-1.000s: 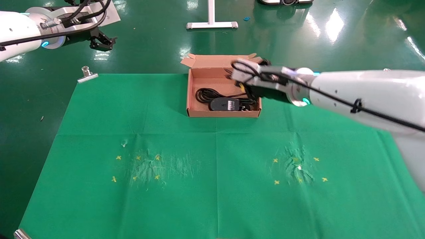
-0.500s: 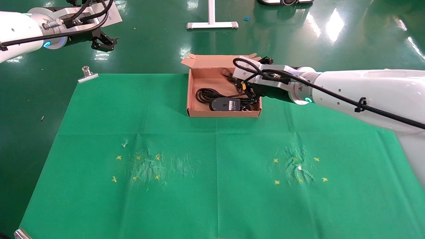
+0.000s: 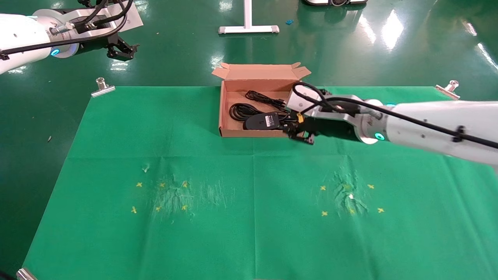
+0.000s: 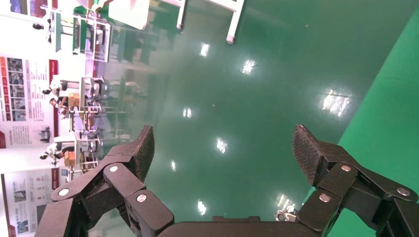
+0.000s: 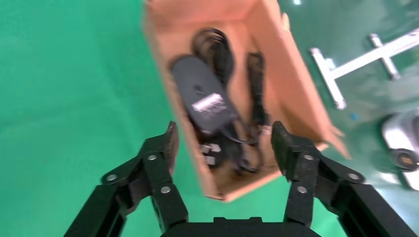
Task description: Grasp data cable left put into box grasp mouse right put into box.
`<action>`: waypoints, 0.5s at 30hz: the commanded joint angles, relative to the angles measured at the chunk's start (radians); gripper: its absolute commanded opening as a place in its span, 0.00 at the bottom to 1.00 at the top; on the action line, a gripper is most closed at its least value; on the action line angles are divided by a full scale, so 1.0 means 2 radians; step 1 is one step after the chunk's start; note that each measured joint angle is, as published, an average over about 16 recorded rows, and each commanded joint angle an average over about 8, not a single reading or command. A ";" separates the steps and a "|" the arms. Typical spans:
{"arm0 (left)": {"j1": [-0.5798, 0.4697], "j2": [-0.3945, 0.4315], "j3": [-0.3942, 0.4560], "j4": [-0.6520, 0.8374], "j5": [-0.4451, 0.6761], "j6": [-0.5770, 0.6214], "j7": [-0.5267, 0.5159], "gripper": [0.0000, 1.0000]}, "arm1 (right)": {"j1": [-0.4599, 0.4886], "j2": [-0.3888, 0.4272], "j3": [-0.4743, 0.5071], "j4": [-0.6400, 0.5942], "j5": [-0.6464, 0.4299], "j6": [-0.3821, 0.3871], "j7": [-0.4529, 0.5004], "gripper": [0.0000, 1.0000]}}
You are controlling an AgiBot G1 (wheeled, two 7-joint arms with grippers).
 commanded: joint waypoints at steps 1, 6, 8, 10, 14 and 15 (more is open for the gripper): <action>0.000 0.000 0.000 0.000 0.000 0.000 0.000 1.00 | -0.006 0.009 0.006 0.002 0.024 -0.011 -0.005 1.00; 0.000 0.000 0.000 0.000 0.000 0.000 0.000 1.00 | -0.022 0.031 0.021 0.009 0.084 -0.037 -0.016 1.00; 0.000 0.000 0.000 0.000 0.000 0.000 0.000 1.00 | -0.029 0.040 0.027 0.011 0.108 -0.047 -0.021 1.00; 0.000 0.000 0.000 0.000 0.000 0.000 0.000 1.00 | -0.035 0.049 0.033 0.014 0.132 -0.058 -0.025 1.00; 0.000 0.000 0.000 0.000 0.000 0.000 0.000 1.00 | -0.048 0.067 0.045 0.019 0.180 -0.079 -0.034 1.00; 0.000 0.000 0.000 0.000 0.000 0.000 0.000 1.00 | -0.051 0.072 0.048 0.020 0.192 -0.085 -0.037 1.00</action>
